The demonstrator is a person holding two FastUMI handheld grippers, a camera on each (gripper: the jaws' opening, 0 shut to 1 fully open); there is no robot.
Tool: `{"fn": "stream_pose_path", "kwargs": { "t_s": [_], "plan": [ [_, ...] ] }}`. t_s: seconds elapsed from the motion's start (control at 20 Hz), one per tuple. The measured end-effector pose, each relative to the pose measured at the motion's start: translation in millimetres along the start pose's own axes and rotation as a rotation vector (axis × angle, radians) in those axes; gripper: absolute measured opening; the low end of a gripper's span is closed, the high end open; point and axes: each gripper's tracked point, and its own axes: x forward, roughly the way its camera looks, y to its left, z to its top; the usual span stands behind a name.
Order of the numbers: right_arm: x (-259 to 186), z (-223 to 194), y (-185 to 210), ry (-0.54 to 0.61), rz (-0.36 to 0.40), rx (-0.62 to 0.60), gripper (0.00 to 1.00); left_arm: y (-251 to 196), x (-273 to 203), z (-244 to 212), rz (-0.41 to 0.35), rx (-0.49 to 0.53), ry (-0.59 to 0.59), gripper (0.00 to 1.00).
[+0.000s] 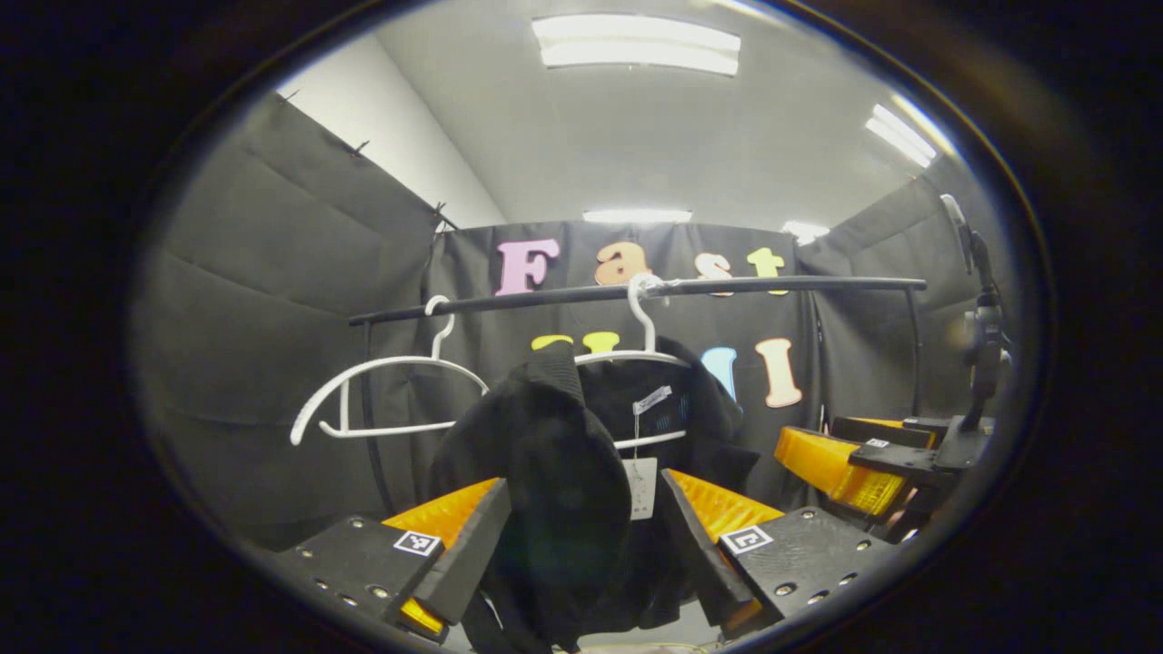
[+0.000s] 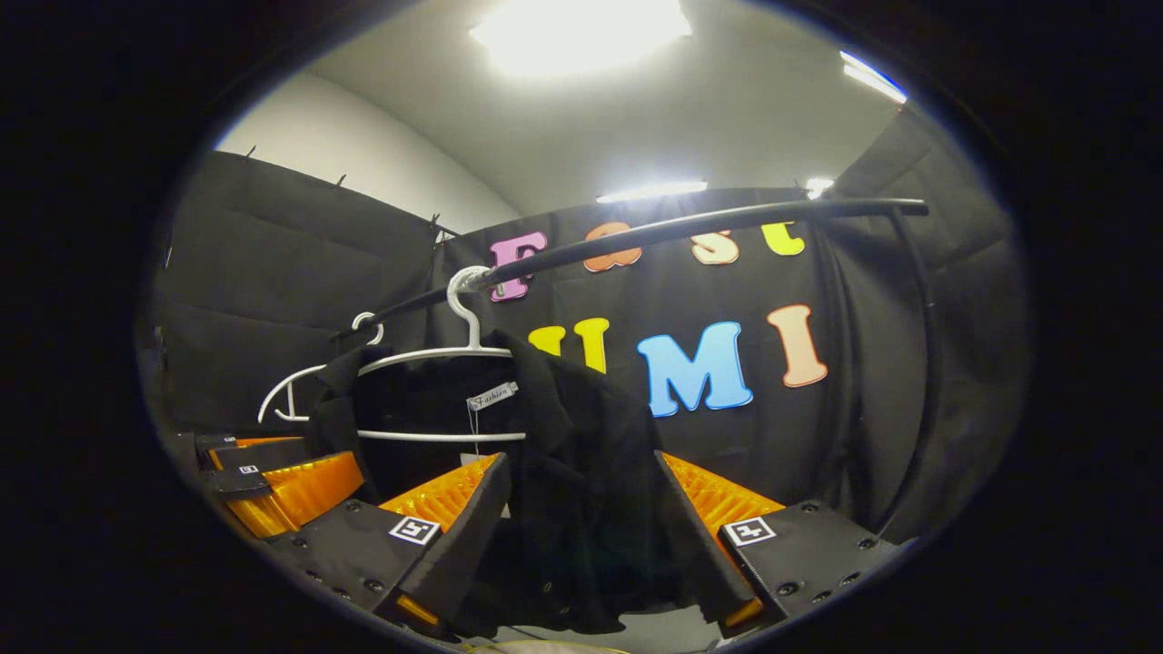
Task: Grasp the clothes on the hanger with both hands and then place them into the laundry hamper below.
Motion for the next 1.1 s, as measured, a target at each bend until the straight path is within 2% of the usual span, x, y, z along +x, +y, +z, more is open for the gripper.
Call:
{"fn": "stream_pose_path", "kwargs": {
  "t_s": [0.3,0.35,0.4,0.7,0.75,0.8,0.95,1.0,1.05,1.1],
  "plan": [
    [46.1,-31.6,9.4,0.081,0.09,0.032,0.96,4.6,27.4,-28.3,0.062,-0.026,0.074,0.95],
    [48.7,-35.2,10.7,0.086,0.097,0.032,0.92,6.8,31.6,-32.3,0.074,-0.025,0.083,0.95],
    [54.5,-39.0,10.2,0.094,0.101,0.032,0.96,11.8,37.3,-36.8,0.092,-0.022,0.096,0.95],
    [96.3,-66.8,9.8,0.14,0.081,0.034,0.96,21.3,56.7,-46.0,0.152,-0.002,0.098,0.95],
    [102.9,-70.6,11.2,0.143,0.081,0.035,0.92,22.0,58.3,-46.8,0.158,0.003,0.096,0.95],
    [108.6,-73.6,12.2,0.151,0.081,0.037,0.96,25.0,62.3,-48.1,0.166,0.013,0.099,0.95],
    [122.4,-84.5,15.2,0.171,0.081,0.027,0.96,29.9,71.1,-52.0,0.2,0.059,0.106,0.95],
    [126.4,-85.0,15.0,0.174,0.079,0.023,0.96,30.5,75.4,-52.7,0.209,0.075,0.105,0.94],
    [129.9,-89.8,17.8,0.175,0.083,0.021,0.89,37.6,74.1,-52.0,0.24,0.095,0.1,0.87],
    [131.5,-89.9,19.7,0.18,0.086,0.021,0.88,38.7,74.8,-53.9,0.239,0.103,0.107,0.8]
  ]
}}
